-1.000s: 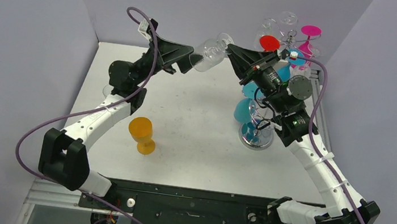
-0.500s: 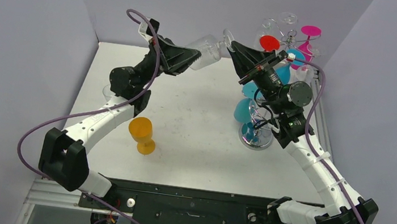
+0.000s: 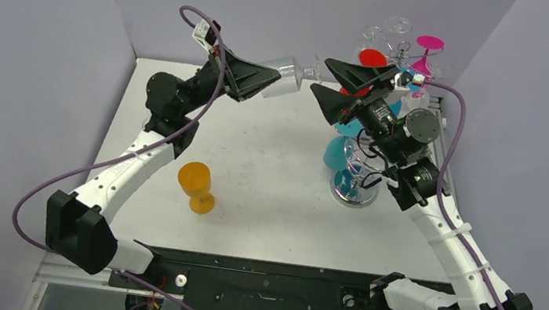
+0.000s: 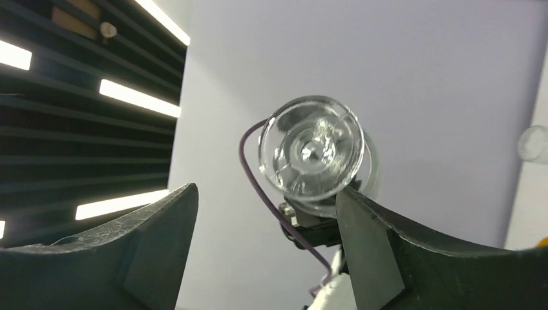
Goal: Take the wine glass off the wine glass rack
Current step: Place the wine glass at the center of the board.
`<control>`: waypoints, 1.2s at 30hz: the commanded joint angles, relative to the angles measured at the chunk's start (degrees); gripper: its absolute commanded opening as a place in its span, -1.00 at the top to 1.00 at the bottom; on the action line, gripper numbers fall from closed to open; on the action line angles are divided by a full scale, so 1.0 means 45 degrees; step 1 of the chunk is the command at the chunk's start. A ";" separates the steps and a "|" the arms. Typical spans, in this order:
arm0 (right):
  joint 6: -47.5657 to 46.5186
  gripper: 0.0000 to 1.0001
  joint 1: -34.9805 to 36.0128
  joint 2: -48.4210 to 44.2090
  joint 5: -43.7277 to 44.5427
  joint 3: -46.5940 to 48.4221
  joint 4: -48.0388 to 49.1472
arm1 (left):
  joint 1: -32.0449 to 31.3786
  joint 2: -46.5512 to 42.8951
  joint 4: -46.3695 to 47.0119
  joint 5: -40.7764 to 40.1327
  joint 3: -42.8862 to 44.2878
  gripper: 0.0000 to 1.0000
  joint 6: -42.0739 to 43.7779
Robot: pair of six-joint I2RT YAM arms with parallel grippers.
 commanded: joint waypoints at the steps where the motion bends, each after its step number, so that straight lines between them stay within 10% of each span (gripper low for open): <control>1: -0.2175 -0.48 -0.0506 -0.0842 0.0001 0.0326 -0.1741 | 0.0728 -0.1367 -0.4105 0.0307 0.1682 1.00 0.2973; 9: -0.5124 -0.51 -0.1105 -0.1117 0.0097 0.0942 -0.4971 | 0.3027 -0.1973 -1.4715 -0.0423 0.4782 1.00 0.9482; 16: -0.7440 -0.51 -0.1054 -0.1239 0.0151 0.1591 -0.6952 | 0.3842 -0.0493 -2.1555 -0.4547 0.8097 1.00 1.4492; 36: -1.0906 -0.52 -0.0969 -0.1482 0.0990 0.2770 -1.0870 | 0.3881 0.3997 -2.2521 -1.0621 0.8012 1.00 1.7102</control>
